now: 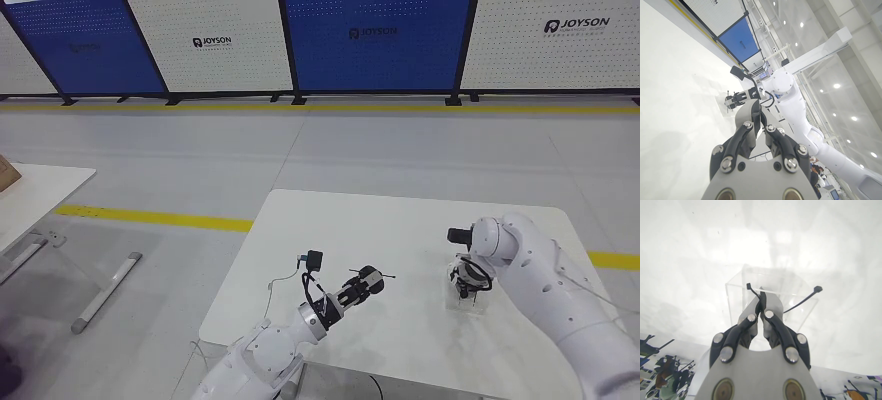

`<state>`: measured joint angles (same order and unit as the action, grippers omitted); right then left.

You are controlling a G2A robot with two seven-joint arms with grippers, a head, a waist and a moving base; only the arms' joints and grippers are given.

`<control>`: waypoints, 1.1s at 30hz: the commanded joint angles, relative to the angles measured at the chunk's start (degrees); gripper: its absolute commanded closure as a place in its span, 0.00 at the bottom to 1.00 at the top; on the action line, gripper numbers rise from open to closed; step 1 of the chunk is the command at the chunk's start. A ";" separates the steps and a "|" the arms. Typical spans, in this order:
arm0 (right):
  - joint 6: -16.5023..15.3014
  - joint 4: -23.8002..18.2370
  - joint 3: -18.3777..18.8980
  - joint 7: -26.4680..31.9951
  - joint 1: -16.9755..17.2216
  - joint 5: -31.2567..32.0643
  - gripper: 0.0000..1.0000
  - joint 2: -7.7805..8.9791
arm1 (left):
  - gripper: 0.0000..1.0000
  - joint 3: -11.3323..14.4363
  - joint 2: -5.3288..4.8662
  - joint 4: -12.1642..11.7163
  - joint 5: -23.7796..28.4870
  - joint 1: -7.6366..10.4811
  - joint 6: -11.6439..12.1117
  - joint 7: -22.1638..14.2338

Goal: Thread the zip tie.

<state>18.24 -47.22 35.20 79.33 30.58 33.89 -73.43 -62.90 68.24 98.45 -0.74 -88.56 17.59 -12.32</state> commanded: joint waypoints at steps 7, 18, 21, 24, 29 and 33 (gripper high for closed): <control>-0.21 -4.47 2.90 -0.86 1.99 1.25 1.00 1.59 | 1.00 0.00 0.00 0.00 0.00 0.00 0.00 0.00; 1.03 -26.67 16.04 -3.47 14.83 4.52 1.00 8.20 | 1.00 0.00 0.00 0.00 0.00 0.00 0.00 0.00; 0.29 -34.77 22.32 -5.96 21.31 4.45 1.00 10.32 | 1.00 0.00 0.00 0.00 0.00 0.00 0.00 0.00; -0.65 -42.28 28.21 -10.00 27.96 4.20 1.00 11.90 | 1.00 0.00 0.00 0.00 0.00 0.00 0.00 0.00; -3.34 -48.37 34.00 -13.16 34.92 3.28 1.00 13.24 | 1.00 0.00 0.00 0.00 0.00 0.00 0.00 0.00; -3.59 -48.60 34.37 -13.09 35.27 3.27 1.00 13.34 | 1.00 0.00 0.00 0.00 0.00 0.00 0.00 0.00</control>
<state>14.59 -95.87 69.64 66.24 65.93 37.13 -60.08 -62.90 68.24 98.45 -0.74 -88.56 17.59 -12.32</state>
